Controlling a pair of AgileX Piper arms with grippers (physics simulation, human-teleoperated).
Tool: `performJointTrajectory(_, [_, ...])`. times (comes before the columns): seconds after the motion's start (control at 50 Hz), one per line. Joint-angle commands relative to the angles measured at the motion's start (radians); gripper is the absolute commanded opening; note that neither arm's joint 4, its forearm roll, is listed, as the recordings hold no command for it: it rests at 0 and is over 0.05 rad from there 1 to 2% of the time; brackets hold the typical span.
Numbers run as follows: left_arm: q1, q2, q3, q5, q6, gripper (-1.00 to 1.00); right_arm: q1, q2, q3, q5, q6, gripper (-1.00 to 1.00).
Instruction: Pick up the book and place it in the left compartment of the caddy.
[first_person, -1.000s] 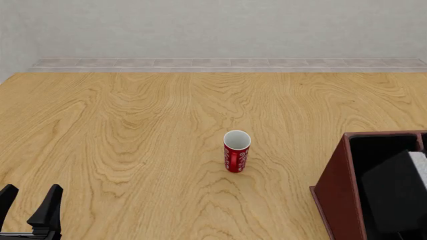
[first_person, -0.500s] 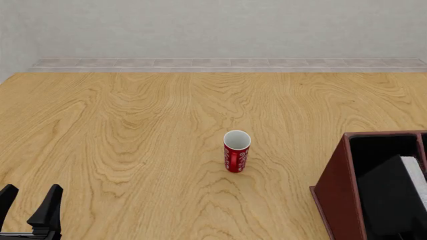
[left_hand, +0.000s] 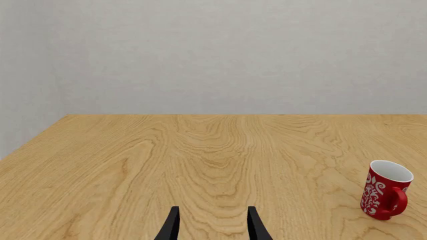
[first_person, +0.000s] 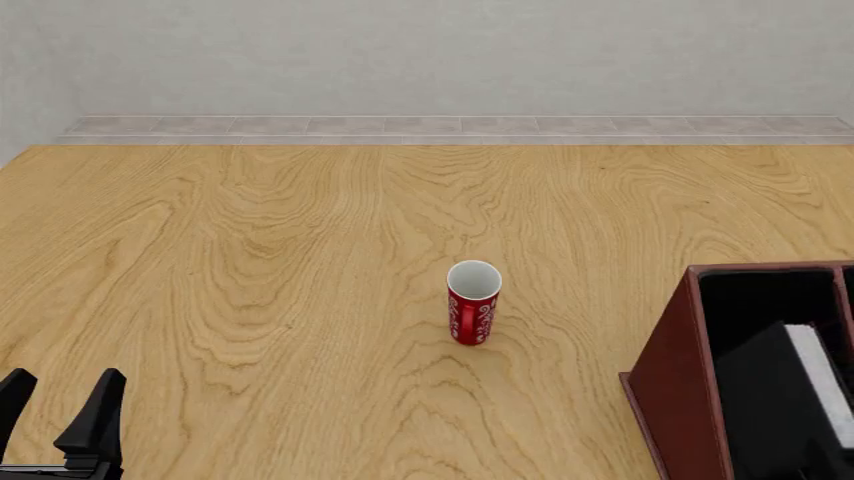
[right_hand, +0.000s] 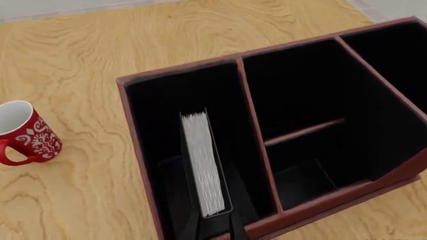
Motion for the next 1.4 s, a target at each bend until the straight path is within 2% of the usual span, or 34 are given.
performJointTrajectory(0.02, [0.000,0.000,0.000,0.000,0.000,1.00,-0.002,-0.003,0.020,-0.022,0.023,-1.00])
performJointTrajectory(1.4, [0.000,0.000,0.000,0.000,0.000,1.00,-0.021,-0.003,0.157,-0.110,0.022,-1.00])
